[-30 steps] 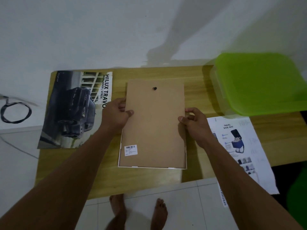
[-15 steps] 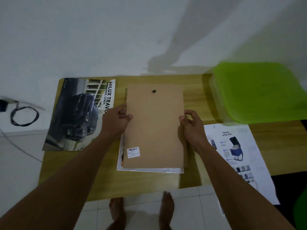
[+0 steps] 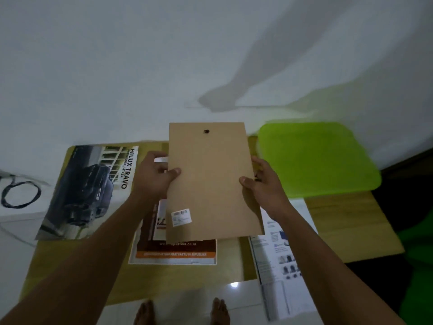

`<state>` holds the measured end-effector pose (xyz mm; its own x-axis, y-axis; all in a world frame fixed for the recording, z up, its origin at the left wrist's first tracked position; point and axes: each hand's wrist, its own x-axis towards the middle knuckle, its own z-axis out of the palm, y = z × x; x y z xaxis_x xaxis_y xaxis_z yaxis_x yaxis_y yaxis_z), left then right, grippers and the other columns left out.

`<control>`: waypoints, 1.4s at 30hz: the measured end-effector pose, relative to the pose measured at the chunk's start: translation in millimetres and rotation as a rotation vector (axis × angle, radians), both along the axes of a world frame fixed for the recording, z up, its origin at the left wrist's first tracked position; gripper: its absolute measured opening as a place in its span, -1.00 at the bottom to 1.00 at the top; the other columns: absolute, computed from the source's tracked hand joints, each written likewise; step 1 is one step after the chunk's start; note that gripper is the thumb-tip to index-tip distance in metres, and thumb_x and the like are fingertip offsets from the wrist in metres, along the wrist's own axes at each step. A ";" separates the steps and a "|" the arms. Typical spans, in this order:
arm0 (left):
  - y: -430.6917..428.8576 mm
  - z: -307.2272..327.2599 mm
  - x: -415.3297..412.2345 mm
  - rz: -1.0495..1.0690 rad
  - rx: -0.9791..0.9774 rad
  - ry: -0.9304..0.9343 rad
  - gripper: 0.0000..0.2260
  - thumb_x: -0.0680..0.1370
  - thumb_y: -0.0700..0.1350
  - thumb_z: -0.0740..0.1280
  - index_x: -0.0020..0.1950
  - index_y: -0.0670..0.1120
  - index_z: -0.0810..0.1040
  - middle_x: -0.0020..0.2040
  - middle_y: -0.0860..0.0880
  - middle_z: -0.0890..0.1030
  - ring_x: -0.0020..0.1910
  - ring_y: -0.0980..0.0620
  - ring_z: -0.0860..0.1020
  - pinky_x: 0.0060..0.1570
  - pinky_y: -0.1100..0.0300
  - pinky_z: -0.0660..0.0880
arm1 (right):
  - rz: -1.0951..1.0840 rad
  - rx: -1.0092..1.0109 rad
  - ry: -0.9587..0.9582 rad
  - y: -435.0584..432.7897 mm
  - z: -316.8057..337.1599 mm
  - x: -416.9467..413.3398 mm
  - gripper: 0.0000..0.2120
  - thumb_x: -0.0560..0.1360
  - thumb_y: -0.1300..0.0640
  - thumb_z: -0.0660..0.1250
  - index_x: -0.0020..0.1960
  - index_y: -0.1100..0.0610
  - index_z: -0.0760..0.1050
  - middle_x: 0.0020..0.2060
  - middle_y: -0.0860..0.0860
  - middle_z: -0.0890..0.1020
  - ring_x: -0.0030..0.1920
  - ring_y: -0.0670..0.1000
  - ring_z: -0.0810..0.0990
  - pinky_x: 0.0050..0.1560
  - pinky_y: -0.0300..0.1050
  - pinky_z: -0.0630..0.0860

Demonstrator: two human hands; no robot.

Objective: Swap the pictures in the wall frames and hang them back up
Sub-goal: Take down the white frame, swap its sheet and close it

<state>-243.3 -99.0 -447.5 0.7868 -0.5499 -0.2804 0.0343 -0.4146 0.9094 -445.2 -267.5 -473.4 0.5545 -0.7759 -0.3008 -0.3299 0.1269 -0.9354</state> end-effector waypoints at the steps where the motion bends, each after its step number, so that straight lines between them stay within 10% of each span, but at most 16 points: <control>1: -12.5 3.4 -8.3 -0.005 0.000 0.043 -0.59 0.49 -0.22 0.44 0.29 -0.07 0.42 -0.01 -0.07 0.63 -0.10 0.01 0.63 -0.40 0.19 0.56 | -0.028 -0.004 0.008 -8.9 8.1 -9.8 -0.47 0.50 0.30 0.42 0.40 0.04 0.35 0.02 -0.01 0.63 0.00 -0.02 0.62 -0.02 -0.19 0.56; 10: -137.0 -12.7 -93.2 -0.137 0.000 0.155 -0.47 0.38 -0.33 0.50 0.32 -0.13 0.49 0.05 -0.14 0.66 -0.03 -0.05 0.63 0.09 -0.05 0.58 | -0.105 -0.197 0.350 -128.2 22.4 -103.2 -0.49 0.46 0.21 0.49 0.37 0.15 0.47 -0.21 0.03 0.48 -0.24 -0.03 0.49 -0.25 -0.20 0.40; 19: -209.9 -37.3 -139.8 -0.165 0.116 -0.096 -0.51 0.44 -0.25 0.48 0.36 -0.15 0.50 0.17 -0.08 0.62 0.06 -0.04 0.59 0.11 0.17 0.50 | -0.103 -0.527 0.577 -176.5 -7.6 -129.6 -0.68 0.52 0.15 0.37 0.26 0.16 0.58 0.11 0.21 0.61 0.05 0.20 0.61 -0.07 -0.13 0.41; 26: -218.1 -41.3 -148.7 -0.204 0.130 -0.238 -0.64 0.46 -0.22 0.44 0.25 -0.15 0.56 0.14 -0.06 0.63 -0.05 0.03 0.53 -0.02 0.24 0.42 | 0.021 -0.629 0.690 -167.0 -20.6 -135.2 -0.92 0.49 0.13 0.27 -0.18 0.07 0.48 -0.11 0.10 0.54 -0.09 0.20 0.54 -0.11 0.01 0.49; 32: -189.2 -27.9 -141.1 -0.207 0.136 -0.278 -0.64 0.53 -0.09 0.38 0.32 -0.12 0.53 0.19 0.00 0.60 0.00 0.05 0.55 0.00 0.27 0.36 | 0.030 -0.641 0.662 -152.6 2.3 -126.9 -0.56 0.55 0.18 0.28 0.41 0.25 0.41 0.35 0.21 0.47 0.37 0.20 0.42 0.31 0.02 0.41; 42: -15.8 -43.5 -94.4 -0.270 0.189 -0.537 -0.62 0.49 -0.03 0.36 0.23 -0.20 0.58 0.09 -0.16 0.66 0.04 -0.11 0.62 0.05 0.02 0.55 | 0.089 -0.608 0.392 2.4 10.8 -36.1 -0.63 0.62 0.11 0.25 0.41 0.16 0.42 0.34 0.09 0.52 0.33 0.10 0.48 0.27 -0.16 0.36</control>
<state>-337.6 -114.8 -490.9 0.6851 -0.7285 0.0035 -0.5353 -0.5002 0.6807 -481.3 -265.1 -462.6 0.5633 -0.8260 -0.0197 -0.6397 -0.4209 -0.6431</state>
